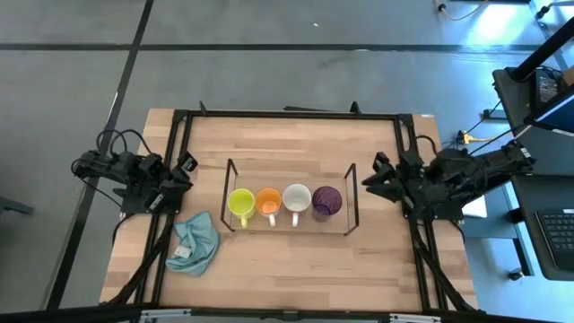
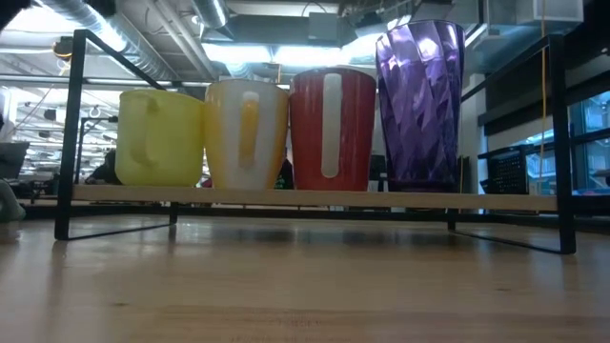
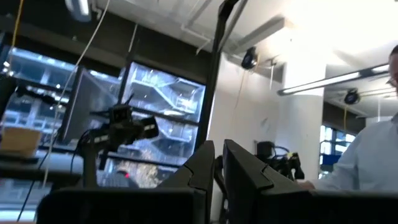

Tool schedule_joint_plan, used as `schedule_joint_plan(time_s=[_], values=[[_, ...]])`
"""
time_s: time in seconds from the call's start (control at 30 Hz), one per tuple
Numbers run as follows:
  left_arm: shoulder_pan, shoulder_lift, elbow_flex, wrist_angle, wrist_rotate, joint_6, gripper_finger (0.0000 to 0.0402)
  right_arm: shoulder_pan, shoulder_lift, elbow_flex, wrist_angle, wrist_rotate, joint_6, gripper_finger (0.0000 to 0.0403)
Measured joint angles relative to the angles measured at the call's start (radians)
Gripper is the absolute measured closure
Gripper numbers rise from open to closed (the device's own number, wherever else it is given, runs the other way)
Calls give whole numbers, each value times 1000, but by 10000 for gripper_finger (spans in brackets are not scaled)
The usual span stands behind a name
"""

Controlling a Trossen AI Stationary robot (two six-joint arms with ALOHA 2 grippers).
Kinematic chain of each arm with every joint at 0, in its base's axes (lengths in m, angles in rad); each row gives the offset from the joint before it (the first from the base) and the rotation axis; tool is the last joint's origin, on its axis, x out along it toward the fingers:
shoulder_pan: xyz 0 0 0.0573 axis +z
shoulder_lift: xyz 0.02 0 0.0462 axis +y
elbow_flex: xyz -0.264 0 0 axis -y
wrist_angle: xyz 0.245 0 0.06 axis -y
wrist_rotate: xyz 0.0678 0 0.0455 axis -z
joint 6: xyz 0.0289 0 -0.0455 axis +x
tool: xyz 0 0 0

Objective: Stack small to large cups/mugs on shelf
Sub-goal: Return to Home Position

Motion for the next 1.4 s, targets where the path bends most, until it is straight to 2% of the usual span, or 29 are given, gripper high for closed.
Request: schedule_joint_plan(time_s=[0.37, 0.63, 1.0, 1.13, 1.27, 1.4], values=[[53, -58, -107, 3, -20, 3, 372, 0, -117, -130, 32, 1, -32, 302], [95, -59, -153, 6, -5, -54, 372, 0, -125, -192, 47, 48, -45, 302], [128, -59, -167, -53, 0, -71, 372, 0, -131, -232, 98, 51, -24, 302], [132, -59, -167, -97, -1, -78, 372, 0, -131, -232, 73, 52, -83, 302], [132, -59, -167, -157, -1, -86, 372, 0, -139, -232, 36, 52, -214, 302], [132, -59, -167, -183, -1, -110, 372, 0, -155, -232, 19, 52, -204, 302]])
